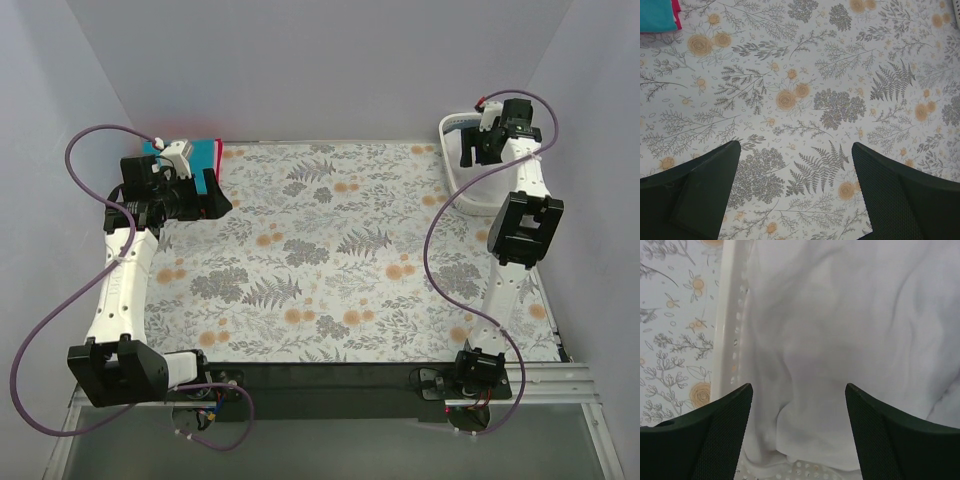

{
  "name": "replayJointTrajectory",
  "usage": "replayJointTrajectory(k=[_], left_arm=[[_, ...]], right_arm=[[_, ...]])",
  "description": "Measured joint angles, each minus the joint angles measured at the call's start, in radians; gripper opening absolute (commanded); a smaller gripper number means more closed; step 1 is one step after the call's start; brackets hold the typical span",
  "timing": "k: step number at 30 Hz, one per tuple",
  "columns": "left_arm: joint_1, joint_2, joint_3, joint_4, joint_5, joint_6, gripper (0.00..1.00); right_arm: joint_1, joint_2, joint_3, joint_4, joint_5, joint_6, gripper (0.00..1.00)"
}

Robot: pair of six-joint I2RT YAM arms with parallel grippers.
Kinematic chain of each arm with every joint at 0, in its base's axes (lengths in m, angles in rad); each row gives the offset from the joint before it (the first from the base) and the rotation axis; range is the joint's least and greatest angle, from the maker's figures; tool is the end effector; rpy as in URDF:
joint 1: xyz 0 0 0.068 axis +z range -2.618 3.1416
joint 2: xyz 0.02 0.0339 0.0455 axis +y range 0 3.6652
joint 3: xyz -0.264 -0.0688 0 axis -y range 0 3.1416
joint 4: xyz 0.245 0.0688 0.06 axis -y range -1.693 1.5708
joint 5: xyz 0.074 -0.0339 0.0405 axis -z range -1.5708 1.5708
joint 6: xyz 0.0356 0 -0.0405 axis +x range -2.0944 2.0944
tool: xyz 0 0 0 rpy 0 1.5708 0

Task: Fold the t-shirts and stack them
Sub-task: Grab the tshirt from the pile

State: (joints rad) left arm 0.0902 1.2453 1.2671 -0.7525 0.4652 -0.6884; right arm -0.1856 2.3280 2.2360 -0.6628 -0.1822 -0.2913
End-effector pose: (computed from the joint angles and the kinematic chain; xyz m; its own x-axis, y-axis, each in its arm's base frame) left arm 0.2584 0.0073 0.3583 -0.6735 -0.6310 -0.3849 -0.2275 0.6724 -0.7043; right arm 0.5223 -0.0915 0.2679 -0.6599 -0.1635 -0.7334 -0.1438 0.9855 -0.0903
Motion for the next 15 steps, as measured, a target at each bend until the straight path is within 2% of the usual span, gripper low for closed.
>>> replayJointTrajectory(k=[7, 10, 15], left_arm=[[0.0, 0.005, 0.0, -0.003, 0.0, 0.0, 0.94], [0.0, 0.006, 0.0, -0.004, 0.0, 0.0, 0.94], [0.0, 0.01, 0.0, -0.005, -0.001, 0.002, 0.94]], right_arm=[[0.002, 0.024, -0.052, 0.029, 0.028, -0.021, 0.73], [0.002, 0.036, -0.052, 0.051, 0.037, -0.028, 0.65], [0.002, 0.068, -0.056, 0.061, 0.046, -0.027, 0.65]])
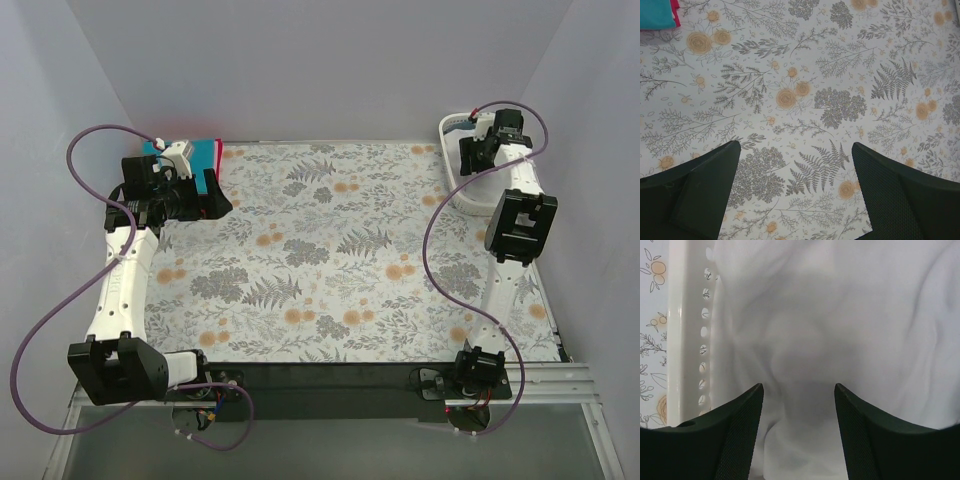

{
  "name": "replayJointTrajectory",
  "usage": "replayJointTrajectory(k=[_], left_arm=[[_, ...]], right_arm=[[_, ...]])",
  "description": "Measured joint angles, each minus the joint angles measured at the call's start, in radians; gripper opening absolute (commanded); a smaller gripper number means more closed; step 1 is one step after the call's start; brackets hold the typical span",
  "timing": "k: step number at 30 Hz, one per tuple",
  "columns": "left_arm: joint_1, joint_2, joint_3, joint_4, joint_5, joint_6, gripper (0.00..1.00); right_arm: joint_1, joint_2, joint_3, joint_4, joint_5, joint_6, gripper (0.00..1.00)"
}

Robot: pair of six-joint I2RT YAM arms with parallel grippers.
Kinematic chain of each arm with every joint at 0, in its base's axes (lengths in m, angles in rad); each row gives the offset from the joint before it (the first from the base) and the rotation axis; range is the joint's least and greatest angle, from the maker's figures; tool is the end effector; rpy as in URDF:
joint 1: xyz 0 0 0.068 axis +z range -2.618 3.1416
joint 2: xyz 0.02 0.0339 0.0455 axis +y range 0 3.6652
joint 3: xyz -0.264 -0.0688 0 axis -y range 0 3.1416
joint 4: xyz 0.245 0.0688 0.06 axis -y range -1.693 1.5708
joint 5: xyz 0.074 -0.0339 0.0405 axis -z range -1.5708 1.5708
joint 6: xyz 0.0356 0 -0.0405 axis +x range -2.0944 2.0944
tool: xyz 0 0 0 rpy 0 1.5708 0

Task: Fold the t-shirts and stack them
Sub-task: Grab the tshirt from the pile

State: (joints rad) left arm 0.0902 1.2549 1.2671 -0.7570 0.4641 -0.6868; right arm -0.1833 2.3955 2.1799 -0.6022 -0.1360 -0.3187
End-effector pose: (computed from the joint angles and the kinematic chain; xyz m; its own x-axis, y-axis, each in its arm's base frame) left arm 0.2604 0.0076 0.3557 -0.6788 -0.6307 -0.3762 -0.2369 0.6729 -0.7008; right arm 0.5326 -0.0938 0.2192 -0.7093 -0.1842 -0.6804 -0.1399 0.9828 -0.1203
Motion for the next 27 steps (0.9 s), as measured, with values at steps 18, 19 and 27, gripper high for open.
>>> replayJointTrajectory(k=[18, 19, 27], left_arm=[[0.0, 0.001, 0.0, -0.001, 0.002, 0.002, 0.95], [0.0, 0.001, 0.0, -0.001, 0.003, 0.002, 0.95], [0.0, -0.004, 0.0, 0.004, 0.014, -0.005, 0.95]], right_arm=[[-0.002, -0.034, -0.071, 0.005, 0.018, -0.002, 0.01], [-0.003, -0.055, -0.078, 0.002, 0.017, -0.002, 0.01], [-0.02, -0.331, -0.072, -0.001, -0.016, 0.0, 0.01]])
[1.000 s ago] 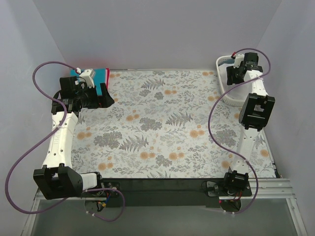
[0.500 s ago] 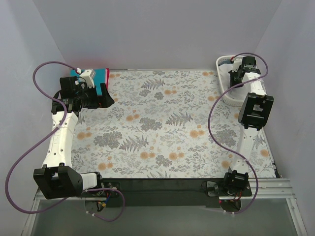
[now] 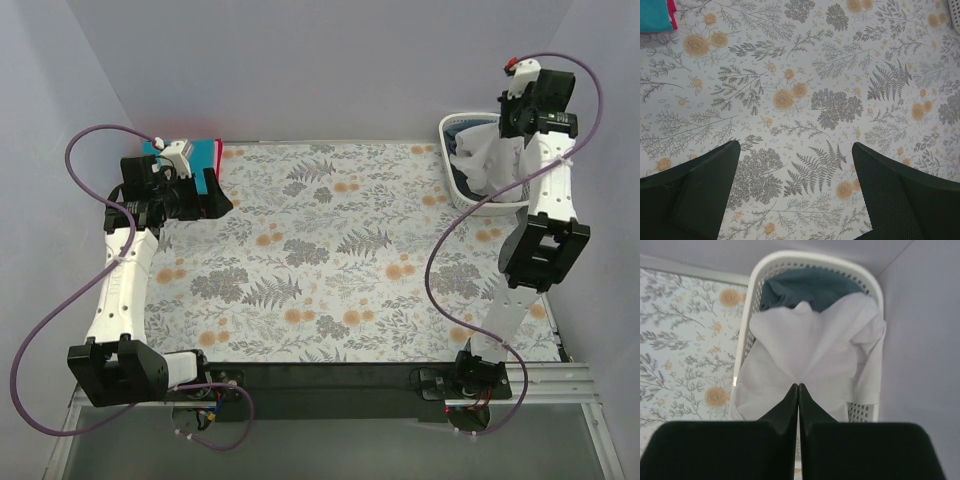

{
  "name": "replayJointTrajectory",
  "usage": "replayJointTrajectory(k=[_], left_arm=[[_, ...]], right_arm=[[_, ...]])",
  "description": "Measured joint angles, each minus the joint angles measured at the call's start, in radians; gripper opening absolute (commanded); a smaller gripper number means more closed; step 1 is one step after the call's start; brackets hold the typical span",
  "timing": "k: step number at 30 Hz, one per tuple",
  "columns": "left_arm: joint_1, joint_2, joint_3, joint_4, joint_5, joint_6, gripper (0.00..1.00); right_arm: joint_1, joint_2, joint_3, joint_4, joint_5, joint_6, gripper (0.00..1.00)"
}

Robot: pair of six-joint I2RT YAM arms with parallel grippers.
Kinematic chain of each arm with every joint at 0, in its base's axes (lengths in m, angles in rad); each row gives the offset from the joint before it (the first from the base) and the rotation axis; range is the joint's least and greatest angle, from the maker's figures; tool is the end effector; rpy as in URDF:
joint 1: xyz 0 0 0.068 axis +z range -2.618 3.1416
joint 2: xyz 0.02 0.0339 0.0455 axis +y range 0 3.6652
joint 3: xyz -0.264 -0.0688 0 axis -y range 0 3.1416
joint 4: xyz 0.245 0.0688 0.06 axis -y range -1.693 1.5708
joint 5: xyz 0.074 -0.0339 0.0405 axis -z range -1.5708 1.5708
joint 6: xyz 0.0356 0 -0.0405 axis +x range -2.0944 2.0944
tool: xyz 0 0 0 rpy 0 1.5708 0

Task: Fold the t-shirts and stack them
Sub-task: Grab the tshirt from the pile, then move the tshirt to the center of the board

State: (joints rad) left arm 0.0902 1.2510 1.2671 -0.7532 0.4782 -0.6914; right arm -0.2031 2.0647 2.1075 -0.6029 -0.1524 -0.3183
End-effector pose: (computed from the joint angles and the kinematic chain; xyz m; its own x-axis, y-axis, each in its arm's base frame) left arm 0.2596 0.0070 0.3571 -0.6811 -0.6300 -0.3732 -0.2270 0.6662 -0.7104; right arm 0.4711 -0.0915 0.3584 -0.5172 -0.2093 -0.8299 -0.0931 0.9776 -0.1885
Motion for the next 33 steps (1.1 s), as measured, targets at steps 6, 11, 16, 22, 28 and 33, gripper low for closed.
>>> replayJointTrajectory(k=[6, 11, 16, 22, 28, 33], left_arm=[[0.0, -0.023, 0.0, 0.016, -0.021, -0.013, 0.95], [0.0, -0.042, 0.0, 0.013, -0.025, -0.013, 0.95], [0.0, -0.062, 0.0, 0.012, -0.024, -0.014, 0.95], [0.0, -0.078, 0.028, -0.006, -0.024, -0.016, 0.95], [0.0, -0.081, 0.053, -0.023, -0.018, -0.016, 0.95], [0.0, -0.08, 0.057, -0.049, 0.018, -0.008, 0.95]], right_arm=[[-0.006, -0.159, 0.073, 0.004, -0.099, 0.014, 0.01], [-0.006, -0.25, 0.127, 0.007, -0.254, 0.07, 0.01], [0.005, -0.385, 0.126, 0.085, -0.415, 0.183, 0.01], [0.069, -0.579, 0.061, 0.287, -0.598, 0.362, 0.01], [0.257, -0.73, -0.159, 0.423, -0.724, 0.477, 0.54], [0.358, -0.796, -0.48, 0.406, -0.824, 0.436, 0.98]])
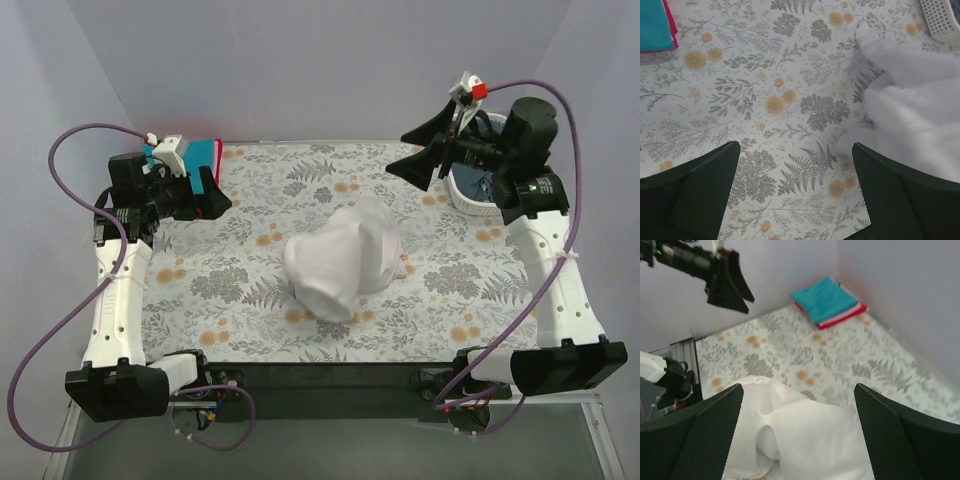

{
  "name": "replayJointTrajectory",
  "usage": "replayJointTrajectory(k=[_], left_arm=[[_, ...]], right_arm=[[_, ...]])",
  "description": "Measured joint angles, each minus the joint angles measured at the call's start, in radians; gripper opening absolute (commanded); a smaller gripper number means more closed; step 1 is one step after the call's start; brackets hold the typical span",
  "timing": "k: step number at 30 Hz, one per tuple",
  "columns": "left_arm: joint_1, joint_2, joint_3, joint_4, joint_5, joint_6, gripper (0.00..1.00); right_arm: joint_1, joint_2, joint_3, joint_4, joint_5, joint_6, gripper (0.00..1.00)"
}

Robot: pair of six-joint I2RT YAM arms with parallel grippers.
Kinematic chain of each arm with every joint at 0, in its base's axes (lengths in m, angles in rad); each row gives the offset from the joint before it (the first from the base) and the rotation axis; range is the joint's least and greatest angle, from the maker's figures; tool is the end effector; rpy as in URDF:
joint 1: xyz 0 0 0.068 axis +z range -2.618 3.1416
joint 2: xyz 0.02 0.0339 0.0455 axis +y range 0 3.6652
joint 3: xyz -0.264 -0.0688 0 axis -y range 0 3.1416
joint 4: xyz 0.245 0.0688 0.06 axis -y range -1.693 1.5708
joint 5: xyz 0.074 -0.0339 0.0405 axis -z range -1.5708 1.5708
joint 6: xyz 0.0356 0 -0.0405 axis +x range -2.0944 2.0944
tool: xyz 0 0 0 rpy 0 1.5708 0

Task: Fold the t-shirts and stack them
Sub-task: Move the tshirt to the center of the board, then flatten the tshirt out

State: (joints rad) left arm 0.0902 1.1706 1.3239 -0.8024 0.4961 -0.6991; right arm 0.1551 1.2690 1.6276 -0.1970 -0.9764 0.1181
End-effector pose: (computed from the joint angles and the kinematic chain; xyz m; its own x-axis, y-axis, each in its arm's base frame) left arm 0.2346 0.0042 0.3897 -0.6528 -0.6273 -0.4246 -0.1590 0.6615 -0.7329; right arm 0.2351 0.0666 0.5229 0.0525 0.0750 -0.9958 -0.9069 0.4211 -0.0161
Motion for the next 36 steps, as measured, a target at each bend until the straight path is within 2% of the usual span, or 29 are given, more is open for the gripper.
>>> replayJointTrajectory(k=[6, 11, 15, 16, 18, 21, 25, 32, 36], left_arm=[[0.0, 0.006, -0.005, -0.048, 0.126, 0.099, 0.95], [-0.032, 0.054, -0.069, -0.118, 0.207, 0.238, 0.91], [-0.121, 0.119, -0.195, -0.128, 0.187, 0.296, 0.79], [-0.141, 0.136, -0.237, -0.123, 0.164, 0.296, 0.72], [-0.153, 0.172, -0.291, -0.114, 0.11, 0.288, 0.66], [-0.151, 0.232, -0.314, -0.087, 0.007, 0.267, 0.58], [-0.15, 0.256, -0.323, -0.037, -0.117, 0.239, 0.56], [-0.15, 0.356, -0.328, 0.026, -0.237, 0.196, 0.65], [-0.15, 0.416, -0.327, 0.046, -0.258, 0.174, 0.65]], right_arm=[[-0.002, 0.069, -0.184, -0.253, 0.103, -0.182, 0.96], [-0.002, 0.092, -0.32, -0.4, 0.233, -0.346, 0.82], [0.005, 0.187, -0.408, -0.457, 0.317, -0.435, 0.76], [0.008, 0.217, -0.414, -0.463, 0.332, -0.444, 0.74], [0.013, 0.298, -0.414, -0.463, 0.374, -0.464, 0.7], [0.018, 0.4, -0.391, -0.459, 0.43, -0.468, 0.68], [0.022, 0.51, -0.301, -0.445, 0.489, -0.465, 0.66], [0.022, 0.701, -0.063, -0.38, 0.531, -0.432, 0.66], [0.022, 0.803, 0.035, -0.365, 0.533, -0.404, 0.67]])
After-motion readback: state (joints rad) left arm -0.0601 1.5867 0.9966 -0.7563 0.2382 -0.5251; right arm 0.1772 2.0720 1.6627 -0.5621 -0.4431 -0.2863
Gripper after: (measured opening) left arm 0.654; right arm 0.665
